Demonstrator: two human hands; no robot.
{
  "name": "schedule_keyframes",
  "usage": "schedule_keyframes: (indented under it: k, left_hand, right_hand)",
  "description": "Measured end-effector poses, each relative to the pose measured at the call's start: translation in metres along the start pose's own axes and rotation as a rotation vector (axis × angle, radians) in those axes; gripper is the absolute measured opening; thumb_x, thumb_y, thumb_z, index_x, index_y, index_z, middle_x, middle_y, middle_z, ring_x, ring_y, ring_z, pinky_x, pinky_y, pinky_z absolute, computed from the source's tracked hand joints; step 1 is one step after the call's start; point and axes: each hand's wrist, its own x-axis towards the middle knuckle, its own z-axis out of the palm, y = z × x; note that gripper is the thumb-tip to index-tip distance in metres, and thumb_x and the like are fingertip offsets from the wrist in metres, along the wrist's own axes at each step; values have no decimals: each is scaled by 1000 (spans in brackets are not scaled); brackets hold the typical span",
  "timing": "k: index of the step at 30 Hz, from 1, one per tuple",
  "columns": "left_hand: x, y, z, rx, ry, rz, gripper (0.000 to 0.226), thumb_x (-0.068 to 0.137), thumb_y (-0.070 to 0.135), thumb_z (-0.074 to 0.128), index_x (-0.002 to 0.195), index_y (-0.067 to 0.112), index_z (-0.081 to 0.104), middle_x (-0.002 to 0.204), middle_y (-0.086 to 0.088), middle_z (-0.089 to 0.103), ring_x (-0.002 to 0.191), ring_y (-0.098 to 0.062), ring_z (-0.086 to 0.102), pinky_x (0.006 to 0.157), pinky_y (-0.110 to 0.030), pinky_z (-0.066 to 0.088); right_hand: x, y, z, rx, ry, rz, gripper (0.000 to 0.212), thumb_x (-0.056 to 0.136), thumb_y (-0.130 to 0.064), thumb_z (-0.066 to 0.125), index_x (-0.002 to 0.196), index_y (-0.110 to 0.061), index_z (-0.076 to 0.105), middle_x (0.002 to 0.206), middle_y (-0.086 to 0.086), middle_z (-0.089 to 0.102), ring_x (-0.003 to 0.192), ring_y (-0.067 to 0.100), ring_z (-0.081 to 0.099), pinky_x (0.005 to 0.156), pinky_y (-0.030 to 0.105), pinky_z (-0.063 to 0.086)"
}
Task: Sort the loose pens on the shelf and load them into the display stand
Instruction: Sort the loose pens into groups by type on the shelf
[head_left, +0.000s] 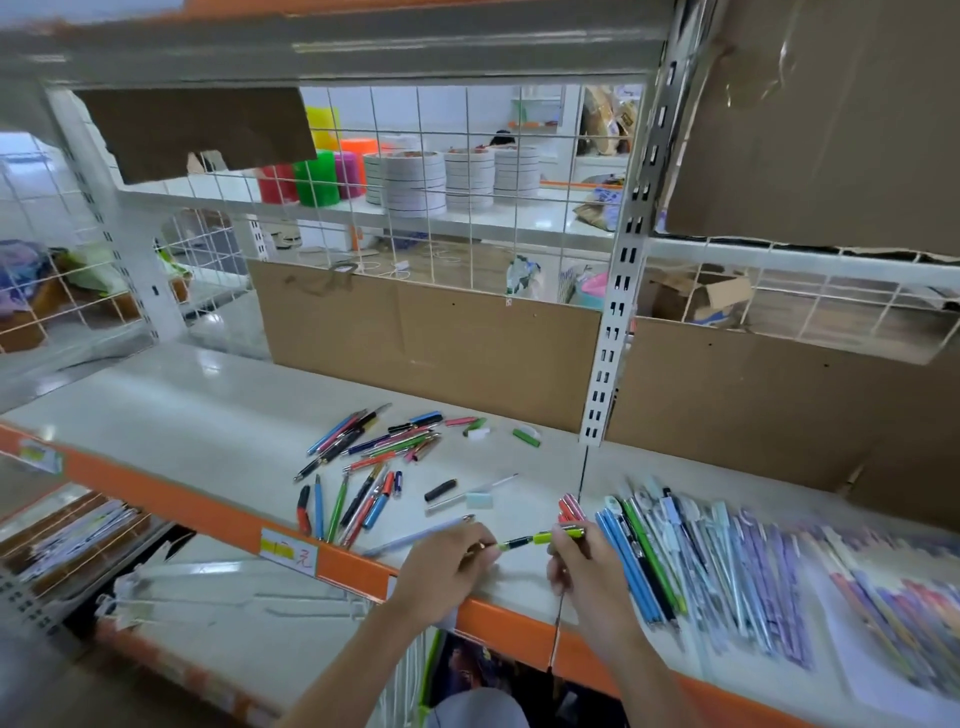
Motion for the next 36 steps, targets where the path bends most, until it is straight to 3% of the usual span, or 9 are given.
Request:
schedule_keyframes:
  k: [6,10,17,20,24,26,30,32,36]
  left_hand:
    - [0,-3,1,-40,-27,-7,10,96,33,49,86,32,53,78,17,56,75,-2,56,68,-21,44]
    - [1,-4,0,-68,-64,-17,12,94,31,52,83,37,51,78,15,58,76,-4,55,69,-25,44]
    - [7,-8,-1,-87,-165,-12,20,97,26,49,97,20,67,80,20,50,79,4,48,71,-16,36]
    - [12,-6,-3,-139,-180,-83,20,96,20,48,92,18,67,83,16,54,84,-4,52,77,-22,39]
    - [8,-6,-3,-215,28,-142,16,93,13,53,86,9,67,79,6,56,79,-13,53,69,-23,39]
    - [3,-6,1,-102,151,-145,11,90,16,57,89,11,66,81,4,58,78,-15,53,61,-22,35]
    - [-6,-1,10,48,341,-126,18,90,24,52,89,20,69,80,7,62,70,-14,60,50,-28,46]
    - [-6,-2,12,16,383,-106,23,88,31,48,83,21,68,74,9,58,63,-12,58,44,-28,46]
    - [-5,1,10,-60,319,-80,21,91,29,51,93,17,67,80,5,53,70,-14,55,59,-32,46]
  right_hand:
    - [5,3,-3,121,73,22,12,96,-13,50,92,-2,54,58,2,53,50,14,45,48,28,34]
    - [3,1,-2,36,-56,47,8,94,-12,55,94,-4,59,66,4,58,53,11,49,49,24,38]
    - [7,-7,2,-71,-151,96,7,92,-5,56,94,-2,62,73,8,66,56,9,58,51,19,42]
    - [16,-11,12,-71,-137,138,8,93,-5,55,87,-1,60,71,11,63,55,11,58,50,20,42]
    - [30,-17,39,-64,-77,194,16,92,-9,58,76,-5,57,61,7,58,46,10,51,42,17,36]
    - [36,-14,52,3,14,268,20,89,-7,60,69,-6,56,53,3,52,39,8,44,36,16,29]
    - [40,-14,71,42,138,360,20,86,-7,54,66,-7,50,53,4,42,35,11,37,33,14,21]
    - [42,-17,76,-30,139,341,19,89,-10,50,70,-9,48,57,5,42,40,14,37,34,16,22]
    - [40,-21,79,-417,43,128,22,91,-27,48,94,-6,53,79,8,56,58,18,48,48,25,35]
